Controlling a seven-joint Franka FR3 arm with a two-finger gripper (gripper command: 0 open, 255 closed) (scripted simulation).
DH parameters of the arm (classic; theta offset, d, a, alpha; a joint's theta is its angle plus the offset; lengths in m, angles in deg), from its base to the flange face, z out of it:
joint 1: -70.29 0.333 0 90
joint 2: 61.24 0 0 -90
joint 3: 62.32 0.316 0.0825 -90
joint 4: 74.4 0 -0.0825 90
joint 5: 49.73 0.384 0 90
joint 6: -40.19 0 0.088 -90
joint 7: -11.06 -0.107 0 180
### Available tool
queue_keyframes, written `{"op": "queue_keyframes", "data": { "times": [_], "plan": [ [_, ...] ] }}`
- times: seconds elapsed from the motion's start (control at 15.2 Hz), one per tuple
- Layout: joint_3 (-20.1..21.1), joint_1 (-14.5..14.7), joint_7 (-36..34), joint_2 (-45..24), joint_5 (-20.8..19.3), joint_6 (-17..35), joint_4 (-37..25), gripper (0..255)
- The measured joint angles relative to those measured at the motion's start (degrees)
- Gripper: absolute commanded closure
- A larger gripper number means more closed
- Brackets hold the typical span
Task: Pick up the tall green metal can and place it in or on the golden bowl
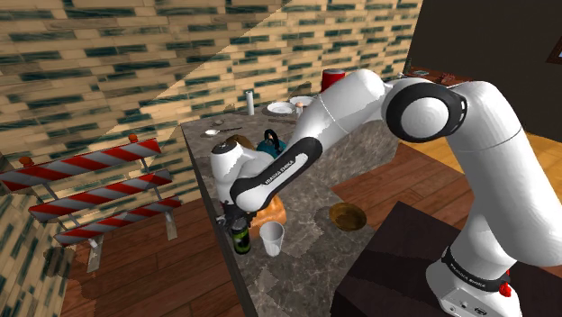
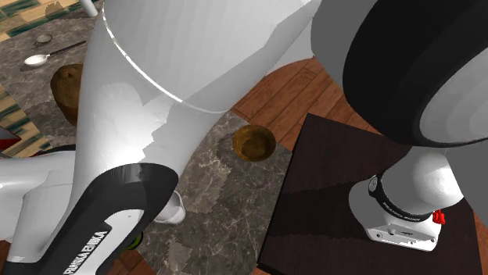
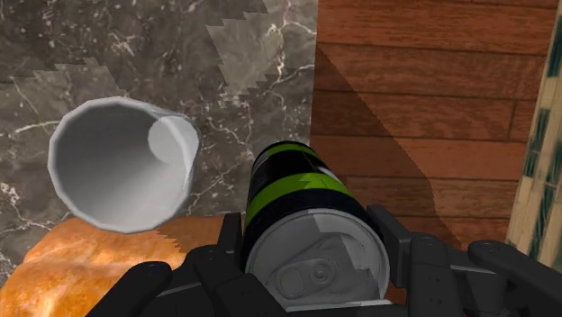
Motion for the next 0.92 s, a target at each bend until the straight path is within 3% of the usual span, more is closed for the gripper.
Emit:
{"op": "queue_keyframes", "data": {
  "times": [0.4, 0.92],
  "plan": [
    [0.67, -0.89, 0.81, 3.35, 0.87, -2.2, 1.09, 255],
    [1.22, -8.77, 7.48, 16.12, 3.52, 4.11, 19.72, 255]
  ]
}}
